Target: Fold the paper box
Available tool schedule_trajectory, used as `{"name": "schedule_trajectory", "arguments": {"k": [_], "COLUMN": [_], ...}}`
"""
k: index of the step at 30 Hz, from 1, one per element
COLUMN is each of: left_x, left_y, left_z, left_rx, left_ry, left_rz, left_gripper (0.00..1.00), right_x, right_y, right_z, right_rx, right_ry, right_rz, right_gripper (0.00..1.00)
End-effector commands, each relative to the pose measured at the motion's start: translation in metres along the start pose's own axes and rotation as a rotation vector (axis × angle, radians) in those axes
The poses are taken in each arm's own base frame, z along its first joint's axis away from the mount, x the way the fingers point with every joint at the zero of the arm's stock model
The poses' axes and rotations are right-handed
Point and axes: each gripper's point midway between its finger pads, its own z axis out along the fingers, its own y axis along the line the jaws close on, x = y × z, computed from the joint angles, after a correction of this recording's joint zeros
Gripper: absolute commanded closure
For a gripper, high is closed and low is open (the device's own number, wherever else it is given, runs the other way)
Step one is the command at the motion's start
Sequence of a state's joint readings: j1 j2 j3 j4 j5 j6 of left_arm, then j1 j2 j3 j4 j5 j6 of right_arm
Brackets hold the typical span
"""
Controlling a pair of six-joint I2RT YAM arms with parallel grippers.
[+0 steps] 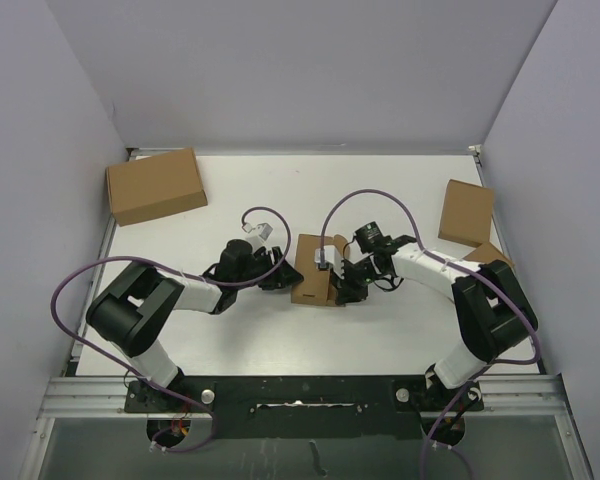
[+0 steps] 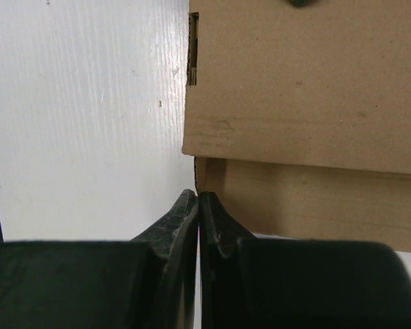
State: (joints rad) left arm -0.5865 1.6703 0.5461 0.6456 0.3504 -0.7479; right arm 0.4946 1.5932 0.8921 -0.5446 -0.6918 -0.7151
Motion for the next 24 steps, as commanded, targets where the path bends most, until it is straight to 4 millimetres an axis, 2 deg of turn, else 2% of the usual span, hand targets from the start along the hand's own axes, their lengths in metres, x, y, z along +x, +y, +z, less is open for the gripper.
{"name": "schedule_trajectory", "arguments": {"k": [1,15,24], "left_x": [0.004,0.015,0.022], "left_y": [0.0,-0.008,-0.012], "left_z": [0.008,0.015,0.02], "left_rx": [-0.003,-0.006,-0.009], "left_ry": [0.018,0.043,0.059], "left_rz": [0.017,0.037,0.043], "left_gripper": [0.54,0.55,0.55], "right_x": [-0.032,-0.053,-0.057], "right_y": [-0.009,-0.01,-0.015], "right_z": [-0.006,-0.007,0.001], "right_rx": [0.044,0.061,0.09], "right_ry": [-0.053,-0.054,-0.025], "right_rz": [-0.059,-0.017,0.026], "right_gripper": [1.0,1.0,1.0]}}
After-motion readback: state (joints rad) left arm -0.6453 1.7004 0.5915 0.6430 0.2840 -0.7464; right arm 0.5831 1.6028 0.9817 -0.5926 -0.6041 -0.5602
